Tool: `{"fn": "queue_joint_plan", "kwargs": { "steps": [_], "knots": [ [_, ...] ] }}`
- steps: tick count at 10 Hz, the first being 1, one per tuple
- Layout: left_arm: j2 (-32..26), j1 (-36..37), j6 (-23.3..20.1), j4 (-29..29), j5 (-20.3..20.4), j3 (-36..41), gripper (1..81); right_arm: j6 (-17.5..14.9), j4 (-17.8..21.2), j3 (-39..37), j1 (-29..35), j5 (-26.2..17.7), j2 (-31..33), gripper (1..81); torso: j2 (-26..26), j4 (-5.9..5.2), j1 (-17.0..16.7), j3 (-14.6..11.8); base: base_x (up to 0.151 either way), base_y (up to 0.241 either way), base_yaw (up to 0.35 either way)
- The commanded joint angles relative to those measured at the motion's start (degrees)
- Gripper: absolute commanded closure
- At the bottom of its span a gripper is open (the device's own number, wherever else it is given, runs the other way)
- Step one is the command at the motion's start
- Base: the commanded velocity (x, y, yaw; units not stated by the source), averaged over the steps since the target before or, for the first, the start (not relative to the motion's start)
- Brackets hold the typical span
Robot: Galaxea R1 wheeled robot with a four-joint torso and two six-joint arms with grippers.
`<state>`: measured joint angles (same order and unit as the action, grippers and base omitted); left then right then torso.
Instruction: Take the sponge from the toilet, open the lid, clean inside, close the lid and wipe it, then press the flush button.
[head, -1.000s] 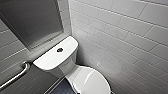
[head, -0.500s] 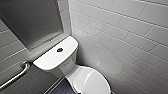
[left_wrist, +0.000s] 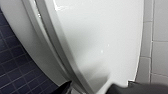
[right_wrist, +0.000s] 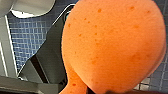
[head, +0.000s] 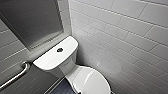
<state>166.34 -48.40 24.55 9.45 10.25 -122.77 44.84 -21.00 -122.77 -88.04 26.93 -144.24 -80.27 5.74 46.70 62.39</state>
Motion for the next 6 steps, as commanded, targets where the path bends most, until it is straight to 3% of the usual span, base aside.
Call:
{"fn": "queue_joint_plan", "kwargs": {
  "steps": [1,6],
  "knots": [
    [0.93,6.16,0.49,-0.04,-1.20,1.39,1.0,-0.02,-1.41,0.09,-0.69,-2.85,2.17,81.1,0.00,0.00,0.00,0.00,0.000,0.000,0.000],
    [1.54,7.30,1.82,-0.13,-1.11,2.10,1.0,0.16,-1.32,-0.09,-0.69,-2.85,2.09,81.1,0.00,0.00,0.00,0.00,0.000,0.000,0.000]
  ]
}}
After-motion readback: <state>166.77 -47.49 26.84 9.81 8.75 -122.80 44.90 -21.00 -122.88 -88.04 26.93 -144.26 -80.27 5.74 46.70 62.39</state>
